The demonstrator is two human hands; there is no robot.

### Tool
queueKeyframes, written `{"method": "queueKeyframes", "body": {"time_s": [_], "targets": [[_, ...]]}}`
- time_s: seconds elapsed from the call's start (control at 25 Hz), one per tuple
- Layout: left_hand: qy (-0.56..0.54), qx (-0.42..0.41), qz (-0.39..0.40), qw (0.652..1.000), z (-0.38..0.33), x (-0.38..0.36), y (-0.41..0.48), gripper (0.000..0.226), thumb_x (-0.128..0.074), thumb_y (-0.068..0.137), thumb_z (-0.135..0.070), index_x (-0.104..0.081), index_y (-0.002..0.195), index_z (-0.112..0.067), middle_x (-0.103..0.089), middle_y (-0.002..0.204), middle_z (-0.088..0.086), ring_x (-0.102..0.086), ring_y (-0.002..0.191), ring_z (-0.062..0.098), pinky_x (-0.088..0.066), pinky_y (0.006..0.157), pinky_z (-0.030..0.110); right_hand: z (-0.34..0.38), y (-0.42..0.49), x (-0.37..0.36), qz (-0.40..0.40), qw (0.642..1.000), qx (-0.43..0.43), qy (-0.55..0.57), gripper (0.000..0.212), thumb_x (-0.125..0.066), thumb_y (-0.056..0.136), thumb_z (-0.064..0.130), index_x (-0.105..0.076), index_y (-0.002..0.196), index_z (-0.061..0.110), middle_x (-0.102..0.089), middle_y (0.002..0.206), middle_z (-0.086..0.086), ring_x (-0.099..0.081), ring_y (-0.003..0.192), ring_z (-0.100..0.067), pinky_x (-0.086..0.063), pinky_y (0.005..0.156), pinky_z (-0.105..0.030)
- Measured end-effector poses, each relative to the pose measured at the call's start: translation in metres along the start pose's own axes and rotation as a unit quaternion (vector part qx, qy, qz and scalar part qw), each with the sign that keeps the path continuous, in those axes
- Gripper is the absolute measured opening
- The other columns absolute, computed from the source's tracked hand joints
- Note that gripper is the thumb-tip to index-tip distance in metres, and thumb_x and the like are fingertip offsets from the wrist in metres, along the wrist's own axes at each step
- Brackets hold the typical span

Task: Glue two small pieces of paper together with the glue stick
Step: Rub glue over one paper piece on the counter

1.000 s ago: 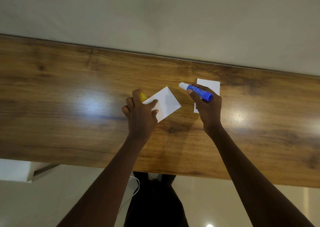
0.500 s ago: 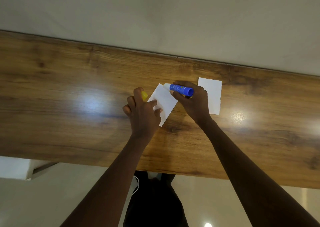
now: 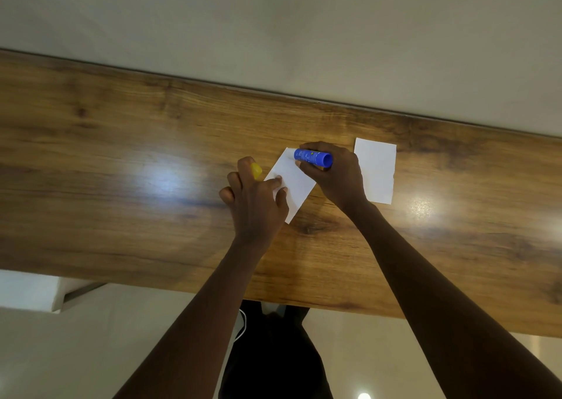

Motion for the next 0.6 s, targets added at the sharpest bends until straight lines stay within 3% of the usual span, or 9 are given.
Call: {"method": "queueKeyframes", "body": {"time_s": [0.28,0.6], "targets": [[0.014,0.004,0.002,1.0,-0.001,-0.002,0.001,0.034,-0.069,0.075,-0.036,-0.068,0.102,-0.015,-0.047,0.126,0.015,-0.042,0.109,0.031,-0.031,0.083,0.043,-0.003,-0.002,0.007,0.011,1.0,-0.01,-0.015,0.031,-0.067,0.077,0.018,-0.062,0.106,0.008,-0.068,0.104,-0.011,-0.056,0.08,-0.015,-0.045,0.07,-0.022],[0.025,0.002,-0.001,1.0,-0.003,-0.002,0.0,0.034,-0.07,0.074,-0.035,-0.069,0.101,-0.016,-0.048,0.124,0.014,-0.044,0.107,0.032,-0.032,0.08,0.044,-0.017,-0.016,0.021,0.004,1.0,-0.021,-0.017,0.031,-0.067,0.076,0.017,-0.063,0.105,0.008,-0.069,0.101,-0.011,-0.056,0.075,-0.015,-0.043,0.066,-0.016]]}}
Point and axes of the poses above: each hand's wrist, its own y-axis towards the middle knuckle, its own x-axis out of the back of the hand, z = x × y, the point moved 8 cm from there along y, towards the middle knuckle
